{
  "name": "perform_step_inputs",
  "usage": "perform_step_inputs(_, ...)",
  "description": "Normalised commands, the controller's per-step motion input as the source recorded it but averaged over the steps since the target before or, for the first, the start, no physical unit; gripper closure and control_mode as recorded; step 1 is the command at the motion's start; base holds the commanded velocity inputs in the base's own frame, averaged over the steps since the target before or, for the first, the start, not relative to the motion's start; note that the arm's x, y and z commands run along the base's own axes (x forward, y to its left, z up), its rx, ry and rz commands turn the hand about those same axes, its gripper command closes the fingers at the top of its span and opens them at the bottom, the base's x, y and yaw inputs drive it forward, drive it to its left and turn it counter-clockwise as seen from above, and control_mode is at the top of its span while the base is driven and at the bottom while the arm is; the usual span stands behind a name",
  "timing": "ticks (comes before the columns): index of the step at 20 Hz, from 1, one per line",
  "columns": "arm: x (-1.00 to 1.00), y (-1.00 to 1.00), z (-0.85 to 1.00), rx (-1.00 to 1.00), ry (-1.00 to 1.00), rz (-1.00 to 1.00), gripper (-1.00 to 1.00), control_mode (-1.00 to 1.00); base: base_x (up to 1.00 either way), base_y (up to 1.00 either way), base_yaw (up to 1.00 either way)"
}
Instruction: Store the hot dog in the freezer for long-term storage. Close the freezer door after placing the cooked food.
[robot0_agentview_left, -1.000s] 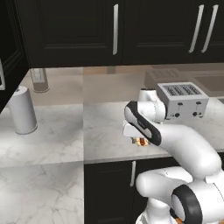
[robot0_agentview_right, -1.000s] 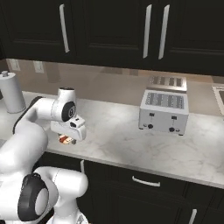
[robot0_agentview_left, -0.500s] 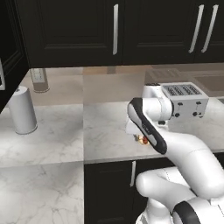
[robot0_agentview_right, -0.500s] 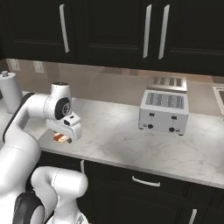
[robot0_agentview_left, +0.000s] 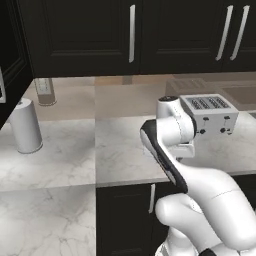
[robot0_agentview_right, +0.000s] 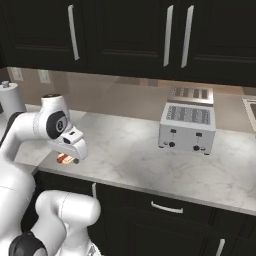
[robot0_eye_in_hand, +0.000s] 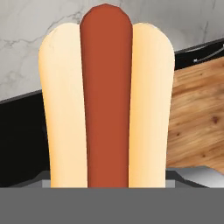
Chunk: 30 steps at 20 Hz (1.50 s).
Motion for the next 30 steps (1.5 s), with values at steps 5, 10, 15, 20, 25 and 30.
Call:
perform_step_inputs(5,-0.22,0.00,0.12,-0.05,-0.06,0.00,1.00,-1.00,0.00,0.00,0.00)
perform_step_inputs(10,-0.15,0.00,0.28,0.00,-0.02,0.00,1.00,-1.00,0.00,0.00,0.00)
perform_step_inputs(15,-0.10,-0.06,0.15,0.04,0.00,0.03,1.00,-1.00,0.00,0.00,0.00)
perform_step_inputs(20,-0.12,-0.14,0.17,0.00,0.00,0.10,1.00,-1.00,0.00,0.00,0.00)
perform_step_inputs(25,-0.06,-0.24,0.04,0.01,0.00,0.15,1.00,-1.00,0.00,0.00,0.00)
perform_step_inputs(30,0.00,-0.25,0.02,0.13,0.00,0.22,1.00,-1.00,0.00,0.00,0.00)
